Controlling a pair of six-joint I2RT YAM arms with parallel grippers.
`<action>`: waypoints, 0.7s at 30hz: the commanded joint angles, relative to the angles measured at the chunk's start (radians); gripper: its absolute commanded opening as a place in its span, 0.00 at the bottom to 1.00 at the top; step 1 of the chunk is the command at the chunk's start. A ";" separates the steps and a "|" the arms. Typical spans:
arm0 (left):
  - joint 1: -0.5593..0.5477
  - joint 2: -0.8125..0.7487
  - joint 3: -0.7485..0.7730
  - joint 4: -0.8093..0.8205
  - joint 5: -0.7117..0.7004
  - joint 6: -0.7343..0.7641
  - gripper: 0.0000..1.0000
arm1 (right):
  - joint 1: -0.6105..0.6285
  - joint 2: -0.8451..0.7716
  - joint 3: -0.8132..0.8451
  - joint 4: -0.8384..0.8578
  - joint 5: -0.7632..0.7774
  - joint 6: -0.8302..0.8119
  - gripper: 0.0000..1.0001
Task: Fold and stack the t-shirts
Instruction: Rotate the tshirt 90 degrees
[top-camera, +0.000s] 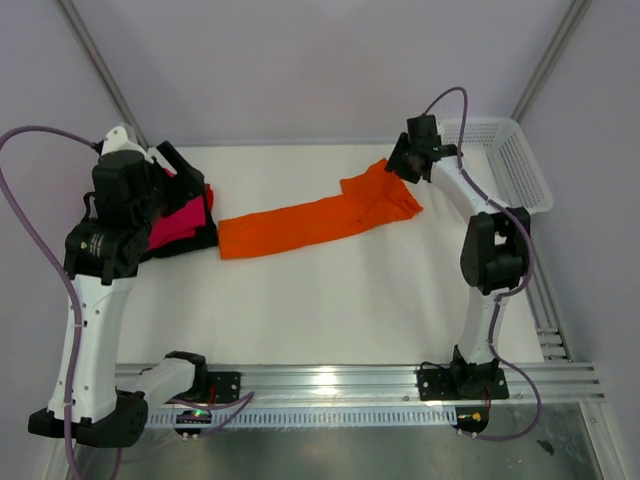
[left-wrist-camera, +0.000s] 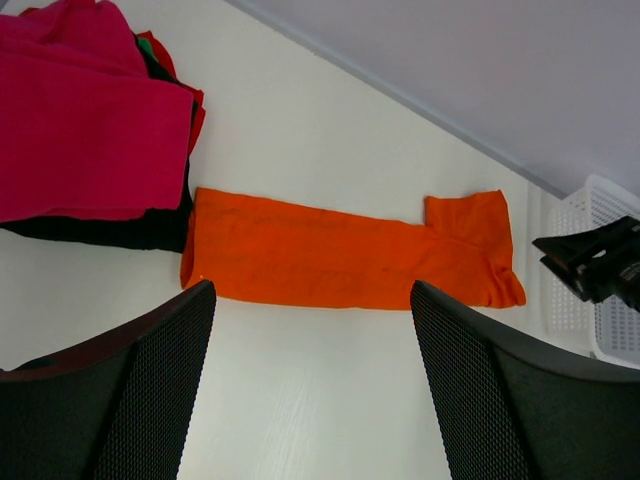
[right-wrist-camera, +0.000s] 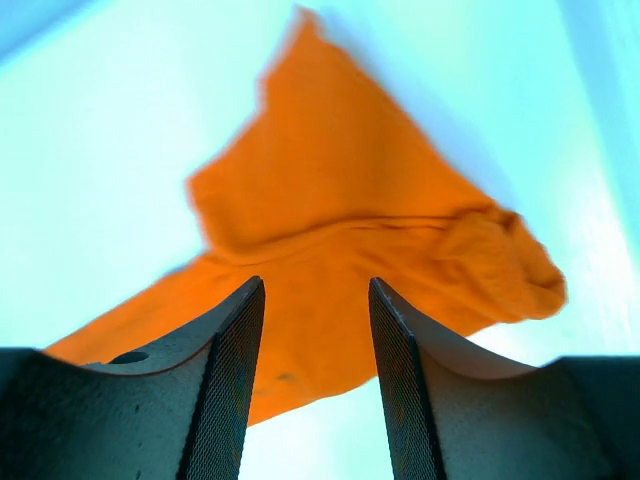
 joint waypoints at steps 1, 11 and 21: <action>0.004 -0.034 -0.033 0.063 0.017 -0.021 0.82 | 0.083 -0.148 -0.017 0.179 -0.115 -0.057 0.51; 0.004 -0.033 -0.093 0.101 0.005 -0.043 0.81 | 0.376 -0.011 0.049 0.249 -0.320 -0.041 0.51; 0.004 -0.059 -0.094 0.075 -0.006 -0.036 0.82 | 0.545 0.217 0.175 0.267 -0.357 0.036 0.51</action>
